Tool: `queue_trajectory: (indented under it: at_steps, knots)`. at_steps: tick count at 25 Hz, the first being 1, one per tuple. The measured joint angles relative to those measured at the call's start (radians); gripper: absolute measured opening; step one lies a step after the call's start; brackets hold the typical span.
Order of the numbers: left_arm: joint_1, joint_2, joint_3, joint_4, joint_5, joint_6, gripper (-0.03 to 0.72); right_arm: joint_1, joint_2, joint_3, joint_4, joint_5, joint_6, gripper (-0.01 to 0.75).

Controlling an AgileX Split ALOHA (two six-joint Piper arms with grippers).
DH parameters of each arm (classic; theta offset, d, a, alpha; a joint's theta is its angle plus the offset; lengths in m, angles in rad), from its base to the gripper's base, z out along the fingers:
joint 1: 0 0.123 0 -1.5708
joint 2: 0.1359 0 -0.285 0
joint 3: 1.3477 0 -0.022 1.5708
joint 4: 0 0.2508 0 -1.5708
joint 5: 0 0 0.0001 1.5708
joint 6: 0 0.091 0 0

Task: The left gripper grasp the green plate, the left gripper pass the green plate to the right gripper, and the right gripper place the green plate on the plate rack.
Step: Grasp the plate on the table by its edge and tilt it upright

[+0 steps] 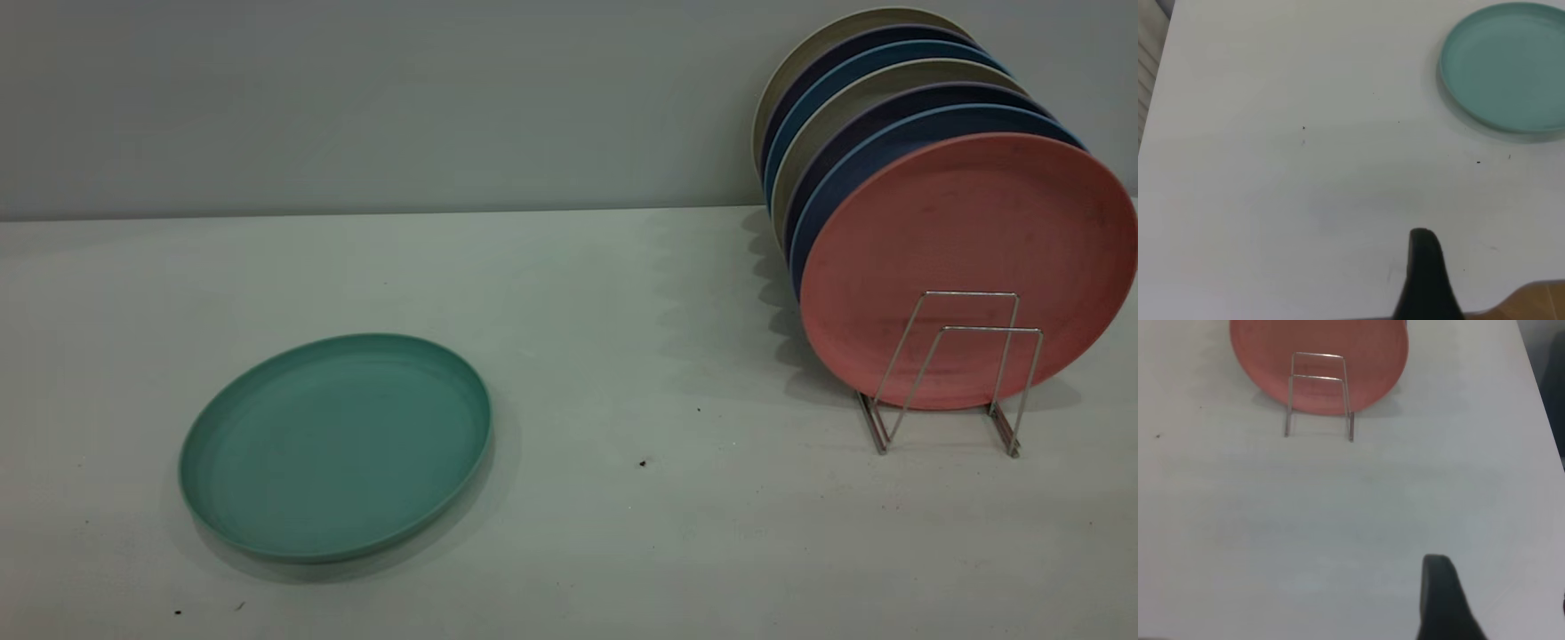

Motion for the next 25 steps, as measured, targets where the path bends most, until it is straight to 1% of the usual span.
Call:
queue_trajectory:
  at_steps: [4,7,10,14,16,18,21,25]
  knots:
    - [0.0,0.0,0.0,0.004,0.0,-0.002,0.563,0.0,0.0,0.0,0.001,0.0,0.0,0.44]
    - [0.0,0.0,0.0,0.034,-0.003,-0.036,0.563,0.0,0.004,-0.001,-0.008,0.0,0.005,0.438]
    - [0.0,0.029,-0.029,0.042,-0.045,-0.083,0.563,0.0,0.061,-0.037,-0.008,-0.017,0.008,0.438]
    - [0.0,0.211,-0.112,0.019,-0.115,-0.1,0.563,0.0,0.242,-0.11,-0.008,-0.091,0.008,0.44]
    - [0.0,0.337,-0.156,0.007,-0.127,-0.1,0.563,0.0,0.342,-0.144,-0.008,-0.127,0.008,0.457]
    - [0.0,0.437,-0.196,0.002,-0.135,-0.1,0.563,0.0,0.448,-0.172,0.005,-0.155,-0.005,0.491]
    - [0.0,0.596,-0.243,-0.017,-0.171,-0.1,0.563,0.0,0.585,-0.2,0.104,-0.191,-0.1,0.538]
    - [0.0,0.769,-0.277,-0.053,-0.224,-0.1,0.563,0.0,0.739,-0.21,0.394,-0.28,-0.335,0.559]
